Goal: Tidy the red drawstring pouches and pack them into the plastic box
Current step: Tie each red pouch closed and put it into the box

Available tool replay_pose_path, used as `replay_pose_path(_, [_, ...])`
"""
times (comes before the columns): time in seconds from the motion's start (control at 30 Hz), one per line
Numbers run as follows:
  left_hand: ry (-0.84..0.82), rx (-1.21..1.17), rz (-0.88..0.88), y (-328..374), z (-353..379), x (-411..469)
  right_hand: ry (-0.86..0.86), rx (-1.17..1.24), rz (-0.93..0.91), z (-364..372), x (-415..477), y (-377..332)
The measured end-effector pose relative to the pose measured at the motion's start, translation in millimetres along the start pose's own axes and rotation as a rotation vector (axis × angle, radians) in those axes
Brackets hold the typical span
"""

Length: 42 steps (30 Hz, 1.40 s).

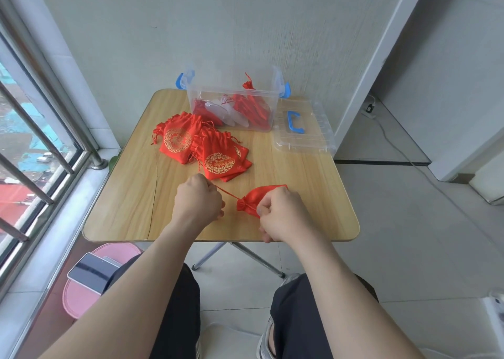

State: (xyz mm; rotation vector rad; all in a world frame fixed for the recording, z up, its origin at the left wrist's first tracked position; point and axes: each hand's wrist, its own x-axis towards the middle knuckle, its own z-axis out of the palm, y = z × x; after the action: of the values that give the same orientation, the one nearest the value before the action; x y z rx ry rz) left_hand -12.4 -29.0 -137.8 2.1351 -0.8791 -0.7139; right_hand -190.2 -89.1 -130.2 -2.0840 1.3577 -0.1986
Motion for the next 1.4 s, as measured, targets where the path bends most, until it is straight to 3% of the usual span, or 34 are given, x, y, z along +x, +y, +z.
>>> replay_pose_path(0.2, [-0.042,0.292,0.103,-4,-5,-6,0.032,-0.229,-0.082,5,2,-8])
replay_pose_path(0.4, [-0.189,0.437,0.230,4,-2,-14,0.053,-0.219,-0.070,1,0,-11])
replay_pose_path(0.6, [-0.321,0.467,0.296,5,-2,-17,-0.025,-0.120,-0.095,0,-1,-9])
replay_pose_path(0.77, [-0.249,0.388,0.362,-2,0,-14,-0.094,-0.087,-0.106,0,4,-4])
replay_pose_path(0.9, [-0.276,0.329,0.527,-4,-1,-11,-0.123,-0.041,-0.104,-2,7,-1])
replay_pose_path(1.07, [-0.296,0.381,0.590,-6,2,-8,-0.131,-0.049,-0.179,-2,5,4])
replay_pose_path(1.23, [-0.283,0.425,0.605,-7,8,-8,-0.100,-0.097,-0.241,-1,8,7])
replay_pose_path(1.4, [-0.301,0.433,0.508,-9,14,-6,-0.057,-0.071,-0.251,1,12,8])
